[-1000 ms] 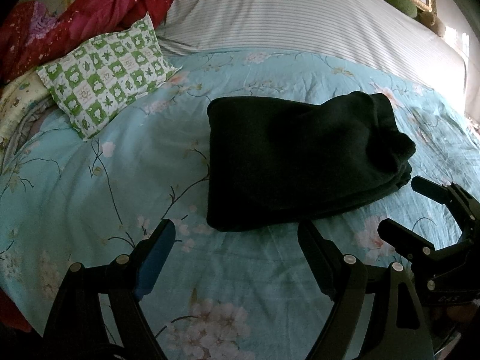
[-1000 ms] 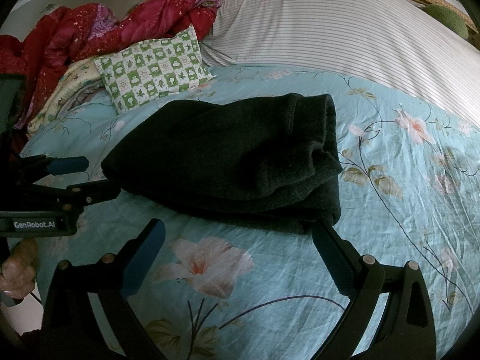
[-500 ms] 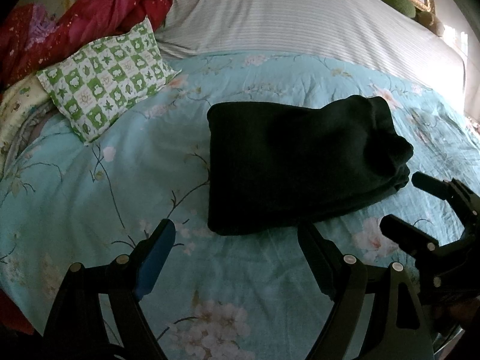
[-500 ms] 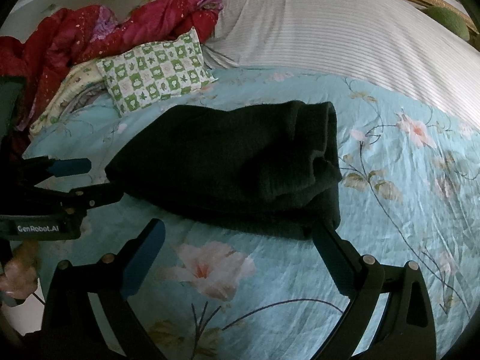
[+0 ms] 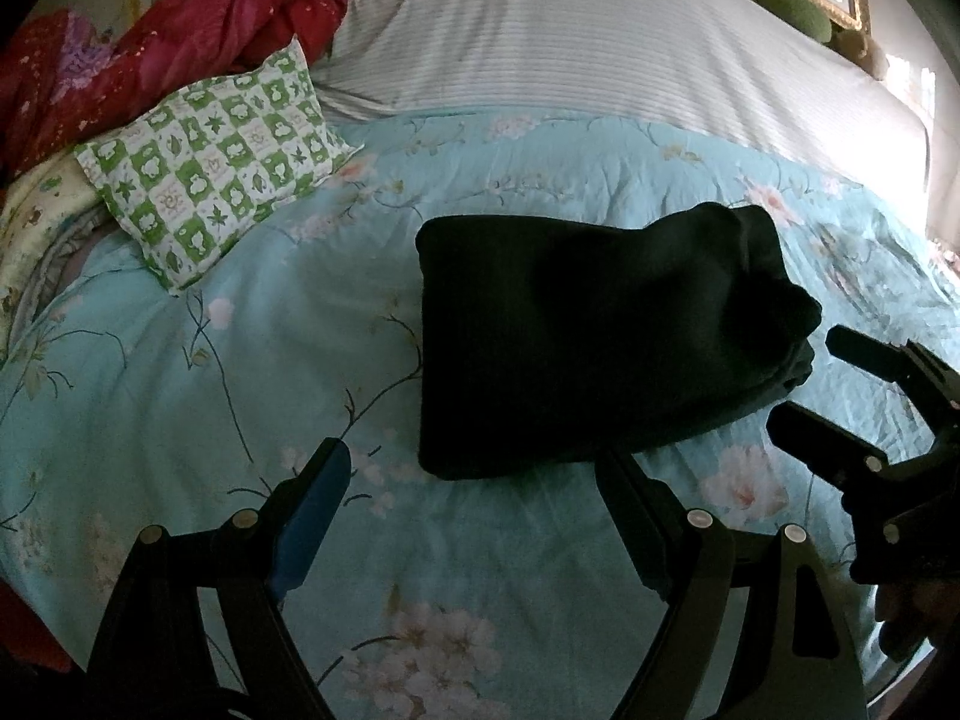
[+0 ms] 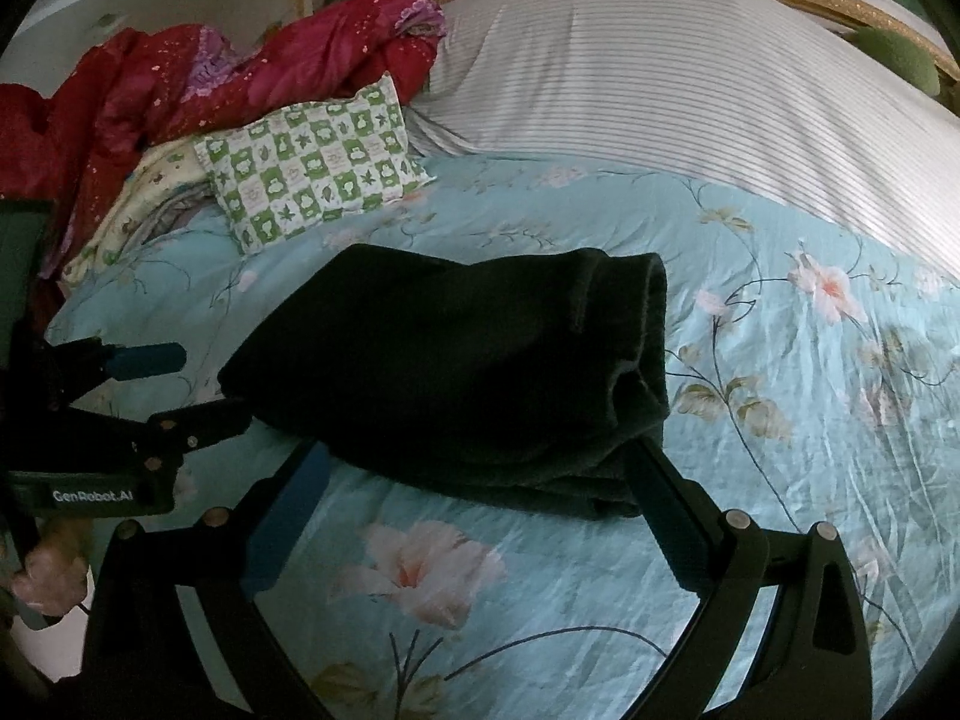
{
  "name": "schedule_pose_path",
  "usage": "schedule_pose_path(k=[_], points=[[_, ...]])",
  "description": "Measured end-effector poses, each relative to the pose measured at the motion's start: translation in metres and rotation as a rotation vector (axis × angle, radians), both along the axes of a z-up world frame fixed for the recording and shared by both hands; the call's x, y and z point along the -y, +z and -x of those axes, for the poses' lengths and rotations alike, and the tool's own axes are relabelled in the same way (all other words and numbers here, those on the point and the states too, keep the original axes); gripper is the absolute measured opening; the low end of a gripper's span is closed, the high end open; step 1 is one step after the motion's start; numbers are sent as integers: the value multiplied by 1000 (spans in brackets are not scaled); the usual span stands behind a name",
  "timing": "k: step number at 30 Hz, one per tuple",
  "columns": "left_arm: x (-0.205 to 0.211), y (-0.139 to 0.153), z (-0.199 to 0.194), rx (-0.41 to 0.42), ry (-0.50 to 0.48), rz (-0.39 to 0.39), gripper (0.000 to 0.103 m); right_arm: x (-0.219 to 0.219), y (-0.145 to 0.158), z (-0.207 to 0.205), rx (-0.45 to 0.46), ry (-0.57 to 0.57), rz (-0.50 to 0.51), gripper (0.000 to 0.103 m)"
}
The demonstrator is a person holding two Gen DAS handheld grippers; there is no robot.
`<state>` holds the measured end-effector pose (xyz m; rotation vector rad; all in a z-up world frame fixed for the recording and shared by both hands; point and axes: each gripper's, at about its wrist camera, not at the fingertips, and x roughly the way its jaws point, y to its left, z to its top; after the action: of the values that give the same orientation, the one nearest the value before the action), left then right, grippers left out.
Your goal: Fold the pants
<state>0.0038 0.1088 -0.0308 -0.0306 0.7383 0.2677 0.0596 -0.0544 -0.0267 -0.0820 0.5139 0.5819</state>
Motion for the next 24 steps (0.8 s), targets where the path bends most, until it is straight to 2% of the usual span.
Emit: schedule_pose_path(k=[24], points=[[4,21,-14,15,4,-20,82,6,2,-13,-59,-30,15,99]])
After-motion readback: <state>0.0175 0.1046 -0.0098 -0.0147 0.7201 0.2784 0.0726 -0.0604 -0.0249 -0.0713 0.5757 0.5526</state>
